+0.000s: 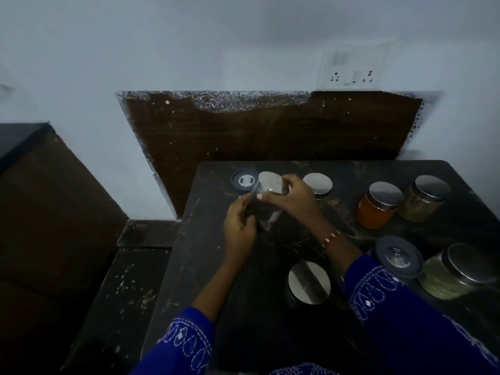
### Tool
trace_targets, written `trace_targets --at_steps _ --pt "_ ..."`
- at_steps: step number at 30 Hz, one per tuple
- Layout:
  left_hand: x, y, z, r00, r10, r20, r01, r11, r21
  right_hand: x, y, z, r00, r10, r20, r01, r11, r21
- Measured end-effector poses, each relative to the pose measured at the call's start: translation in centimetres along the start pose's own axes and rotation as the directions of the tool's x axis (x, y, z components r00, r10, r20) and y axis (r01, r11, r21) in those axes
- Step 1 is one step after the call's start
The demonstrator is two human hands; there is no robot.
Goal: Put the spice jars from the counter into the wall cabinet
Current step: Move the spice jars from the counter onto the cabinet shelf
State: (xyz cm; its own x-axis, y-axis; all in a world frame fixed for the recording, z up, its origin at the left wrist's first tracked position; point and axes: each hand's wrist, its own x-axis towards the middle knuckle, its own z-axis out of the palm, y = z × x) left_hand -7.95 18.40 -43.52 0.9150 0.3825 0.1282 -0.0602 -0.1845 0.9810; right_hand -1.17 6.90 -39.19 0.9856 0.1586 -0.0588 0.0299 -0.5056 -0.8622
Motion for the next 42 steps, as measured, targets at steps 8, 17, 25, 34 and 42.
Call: trace_targets --at_steps 8,17,25,34,42 --pt "0.6 3.4 2.3 0.967 0.188 0.174 -0.227 0.943 0.244 -1.5 -4.0 -2.5 0.969 -0.020 -0.246 0.043 0.995 0.090" --pt "4.1 6.5 1.9 0.974 0.136 0.181 -0.104 0.979 -0.178 -1.6 -4.8 -7.7 0.978 -0.135 -0.161 0.176 0.946 0.274" --pt "5.8 10.5 2.4 0.932 0.286 0.224 -0.260 0.956 -0.139 -0.7 -4.5 -8.9 0.979 -0.205 0.005 0.180 0.871 0.458" --pt "9.4 16.7 1.8 0.884 0.424 0.196 -0.402 0.904 -0.144 2.0 -10.0 -12.7 0.943 -0.316 -0.100 0.319 0.781 0.536" --pt "15.2 31.2 0.7 0.749 0.663 0.019 -0.648 0.737 -0.193 5.7 -23.6 -18.9 0.766 -0.554 -0.326 0.642 0.667 0.378"
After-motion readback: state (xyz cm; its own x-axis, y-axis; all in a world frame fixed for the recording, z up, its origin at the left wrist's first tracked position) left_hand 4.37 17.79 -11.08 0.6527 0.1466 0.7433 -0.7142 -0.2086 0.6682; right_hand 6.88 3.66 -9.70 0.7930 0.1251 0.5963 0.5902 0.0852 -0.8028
